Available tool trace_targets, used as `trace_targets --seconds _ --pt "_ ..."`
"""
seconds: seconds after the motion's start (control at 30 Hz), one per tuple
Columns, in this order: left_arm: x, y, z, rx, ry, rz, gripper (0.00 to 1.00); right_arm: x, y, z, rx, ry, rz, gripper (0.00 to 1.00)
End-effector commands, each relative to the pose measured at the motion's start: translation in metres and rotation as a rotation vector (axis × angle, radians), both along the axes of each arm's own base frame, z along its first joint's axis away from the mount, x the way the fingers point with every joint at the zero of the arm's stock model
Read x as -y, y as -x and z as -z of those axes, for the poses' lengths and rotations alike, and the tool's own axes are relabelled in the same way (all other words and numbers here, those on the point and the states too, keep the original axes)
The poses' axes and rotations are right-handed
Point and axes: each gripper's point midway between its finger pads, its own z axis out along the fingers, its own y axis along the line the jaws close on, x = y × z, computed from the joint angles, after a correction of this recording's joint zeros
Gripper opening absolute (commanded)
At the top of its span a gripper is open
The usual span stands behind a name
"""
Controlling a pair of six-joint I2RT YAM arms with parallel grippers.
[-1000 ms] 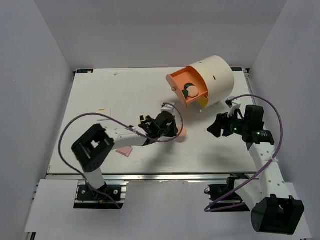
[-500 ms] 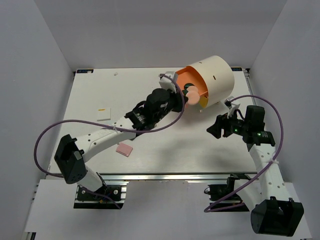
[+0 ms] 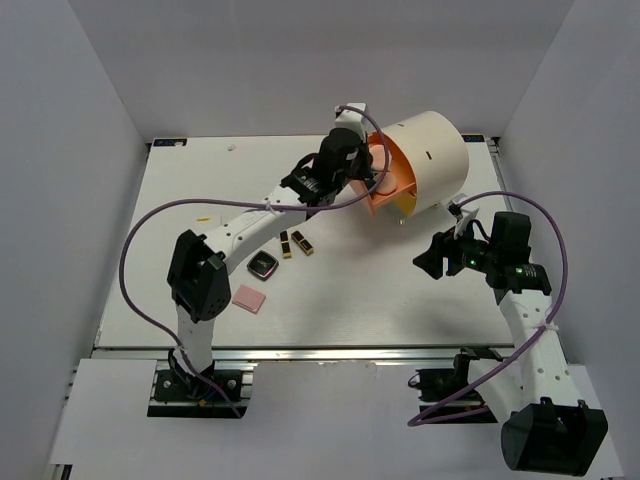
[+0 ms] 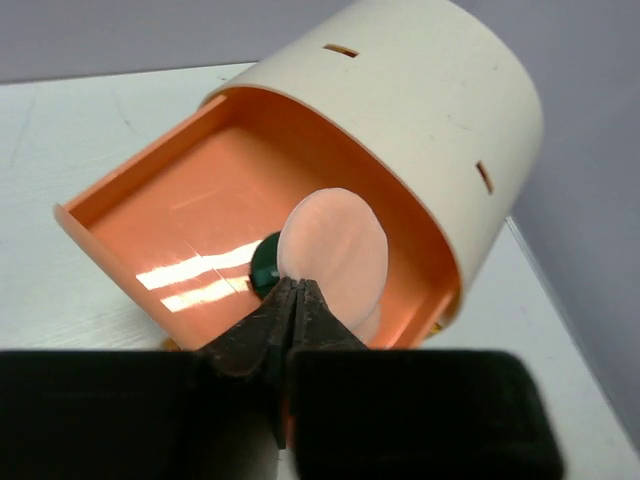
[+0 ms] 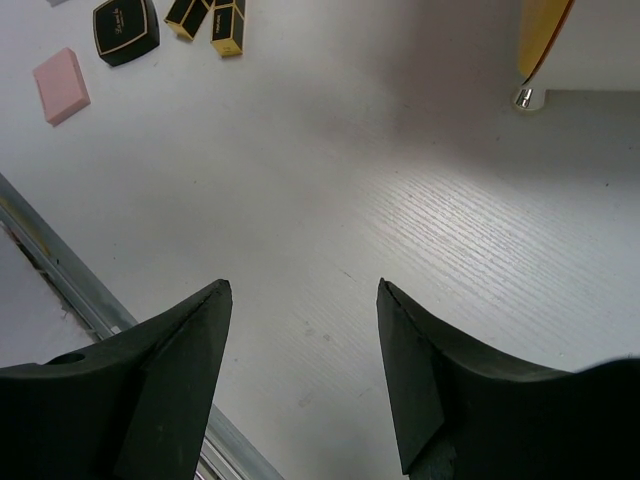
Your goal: Organize the makeup
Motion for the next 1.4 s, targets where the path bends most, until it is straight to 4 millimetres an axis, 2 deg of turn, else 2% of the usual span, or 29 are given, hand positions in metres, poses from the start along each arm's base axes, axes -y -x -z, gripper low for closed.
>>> trace_targets --seconds 0.0,0.07,0.2,0.37,0.47,0.5,0.53,0.57,0.6,0.63,0.67,0.7,0.73,0.77,0.8,0.83,0.87,0.9,0.93,0.97,1.0,1.07,1.1,1.13,1.17,1.2,1.23,1.3,1.37 --pt "0.002 -0.004 -0.022 0.027 -0.006 0.011 0.21 -0.003 -0.002 -0.019 0.07 -0.001 -0.03 0.66" --pt "0.003 -0.007 -0.027 0.031 -0.005 0.002 0.41 -0.003 -0.003 -0.02 0.077 0.003 -0.033 0.67" --pt "0.003 -0.011 -0.031 0.04 -0.003 -0.013 0.63 -0.004 -0.003 -0.026 0.1 0.01 -0.053 0.69" --pt "-0.003 -0.011 -0.069 0.096 0.039 -0.027 0.65 -0.015 0.006 -0.04 0.197 0.014 -0.195 0.68" --pt "-0.019 -0.002 -0.091 0.123 0.067 -0.045 0.55 -0.022 0.01 -0.054 0.281 0.017 -0.281 0.59" --pt "-0.026 0.001 -0.093 0.124 0.073 -0.051 0.44 -0.024 0.009 -0.059 0.323 0.035 -0.306 0.56" --pt "-0.033 0.004 -0.097 0.13 0.088 -0.057 0.24 -0.024 0.007 -0.065 0.352 0.045 -0.308 0.47" --pt "-0.046 0.016 -0.117 0.142 0.139 -0.066 0.15 -0.023 0.003 -0.068 0.364 0.054 -0.305 0.4" --pt "-0.057 0.017 -0.091 0.096 0.119 -0.082 0.1 -0.024 -0.001 -0.073 0.38 0.059 -0.302 0.32" --pt "-0.062 0.023 -0.09 0.088 0.146 -0.067 0.08 -0.021 -0.008 -0.078 0.389 0.072 -0.279 0.23" --pt "-0.074 0.037 -0.103 0.085 0.205 -0.064 0.08 -0.026 -0.01 -0.08 0.391 0.074 -0.289 0.2" --pt "-0.085 0.041 -0.068 0.024 0.18 -0.074 0.09 -0.032 -0.011 -0.083 0.396 0.078 -0.299 0.17" --pt "-0.09 0.047 -0.062 0.008 0.196 -0.071 0.13 -0.031 -0.021 -0.082 0.385 0.102 -0.261 0.13" --pt "-0.095 0.054 -0.054 -0.019 0.222 -0.075 0.29 -0.034 -0.025 -0.086 0.395 0.12 -0.253 0.12" --pt "-0.107 0.068 -0.034 -0.05 0.215 -0.085 0.38 -0.05 -0.022 -0.086 0.402 0.131 -0.289 0.11" --pt "-0.113 0.074 -0.029 -0.053 0.228 -0.09 0.48 -0.049 -0.034 -0.083 0.396 0.186 -0.229 0.1" --pt "-0.118 0.079 -0.022 -0.069 0.241 -0.104 0.66 -0.054 -0.039 -0.086 0.402 0.204 -0.204 0.09" --pt "-0.126 0.088 -0.024 -0.063 0.256 -0.106 0.71 -0.071 -0.036 -0.089 0.411 0.205 -0.227 0.09" --pt "-0.131 0.094 -0.005 -0.091 0.237 -0.113 0.74 -0.074 -0.044 -0.085 0.4 0.23 -0.198 0.1" --pt "-0.134 0.098 -0.001 -0.097 0.24 -0.116 0.78 -0.081 -0.047 -0.087 0.402 0.234 -0.192 0.11" --pt "-0.139 0.104 -0.004 -0.089 0.249 -0.115 0.8 -0.096 -0.045 -0.097 0.423 0.228 -0.208 0.12" --pt "-0.144 0.111 0.011 -0.112 0.239 -0.119 0.82 -0.107 -0.059 -0.093 0.404 0.262 -0.167 0.14" --pt "-0.146 0.114 0.012 -0.116 0.242 -0.119 0.83 -0.117 -0.06 -0.107 0.426 0.247 -0.171 0.16" --pt "-0.149 0.118 0.011 -0.111 0.251 -0.115 0.84 -0.12 -0.065 -0.109 0.425 0.25 -0.16 0.19" --pt "-0.151 0.122 0.02 -0.129 0.247 -0.117 0.84 -0.126 -0.071 -0.105 0.409 0.26 -0.158 0.2" --pt "-0.152 0.125 0.022 -0.134 0.254 -0.116 0.86 -0.136 -0.072 -0.116 0.427 0.244 -0.155 0.21" --pt "-0.155 0.129 0.018 -0.124 0.27 -0.117 0.86 -0.138 -0.082 -0.111 0.414 0.272 -0.121 0.24" --pt "-0.161 0.136 0.029 -0.142 0.276 -0.126 0.87 -0.146 -0.089 -0.111 0.395 0.277 -0.086 0.26" --pt "-0.17 0.141 0.024 -0.125 0.301 -0.143 0.88 -0.147 -0.109 -0.111 0.375 0.32 0.006 0.27"
